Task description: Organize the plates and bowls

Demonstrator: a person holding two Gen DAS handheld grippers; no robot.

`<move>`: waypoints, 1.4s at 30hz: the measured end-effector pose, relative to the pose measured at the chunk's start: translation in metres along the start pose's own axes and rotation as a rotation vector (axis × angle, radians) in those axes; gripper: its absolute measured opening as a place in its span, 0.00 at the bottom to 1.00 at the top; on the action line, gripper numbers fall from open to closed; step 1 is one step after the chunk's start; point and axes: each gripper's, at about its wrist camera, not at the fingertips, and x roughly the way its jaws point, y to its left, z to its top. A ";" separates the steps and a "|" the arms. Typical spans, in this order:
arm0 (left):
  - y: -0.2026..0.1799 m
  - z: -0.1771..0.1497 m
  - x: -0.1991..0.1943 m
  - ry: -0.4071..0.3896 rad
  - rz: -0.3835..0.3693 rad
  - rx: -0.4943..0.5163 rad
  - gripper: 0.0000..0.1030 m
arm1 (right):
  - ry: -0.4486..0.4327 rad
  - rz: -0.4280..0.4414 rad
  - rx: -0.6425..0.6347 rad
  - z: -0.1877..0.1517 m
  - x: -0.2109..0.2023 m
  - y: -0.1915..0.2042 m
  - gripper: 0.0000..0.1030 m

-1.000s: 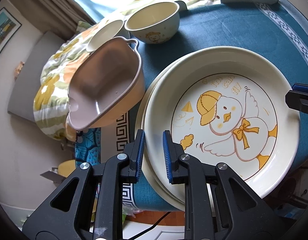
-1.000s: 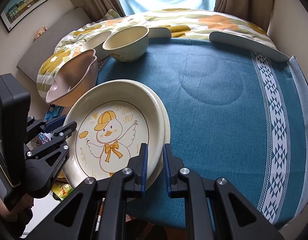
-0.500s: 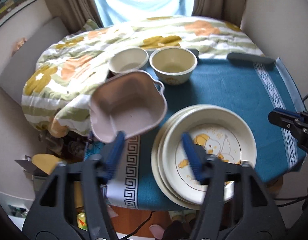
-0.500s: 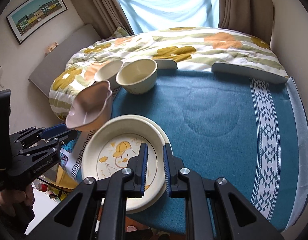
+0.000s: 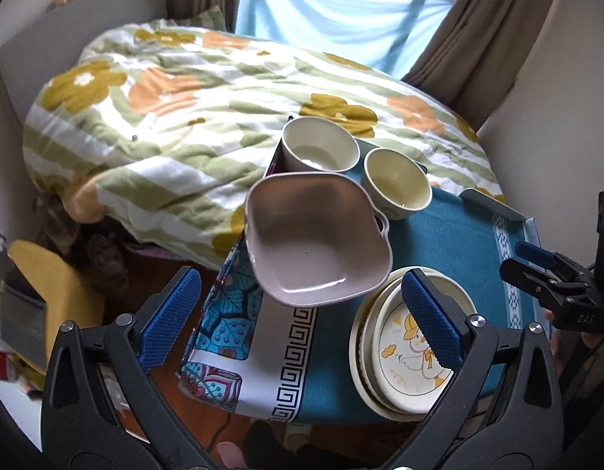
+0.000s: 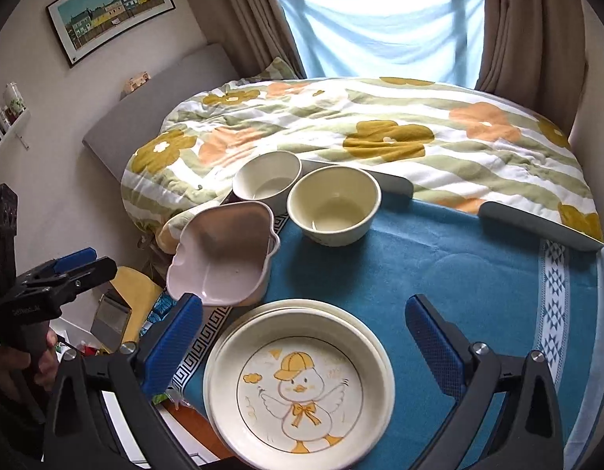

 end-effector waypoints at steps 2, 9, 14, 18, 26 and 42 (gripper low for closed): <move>0.016 -0.003 0.020 0.059 -0.038 -0.039 0.86 | 0.033 0.030 0.019 0.003 0.021 0.004 1.00; 0.043 -0.004 0.082 0.209 -0.150 -0.106 0.64 | 0.131 0.033 0.004 0.013 0.086 0.025 0.88; 0.041 0.008 0.109 0.243 -0.164 -0.073 0.64 | 0.197 0.038 0.015 0.015 0.119 0.029 0.69; 0.047 0.017 0.129 0.269 -0.170 -0.073 0.47 | 0.223 0.041 0.040 0.018 0.136 0.026 0.56; 0.057 0.022 0.155 0.310 -0.144 -0.064 0.13 | 0.246 0.053 0.076 0.023 0.158 0.021 0.25; 0.014 0.033 0.088 0.175 -0.055 0.044 0.11 | 0.141 0.103 0.058 0.015 0.104 0.026 0.10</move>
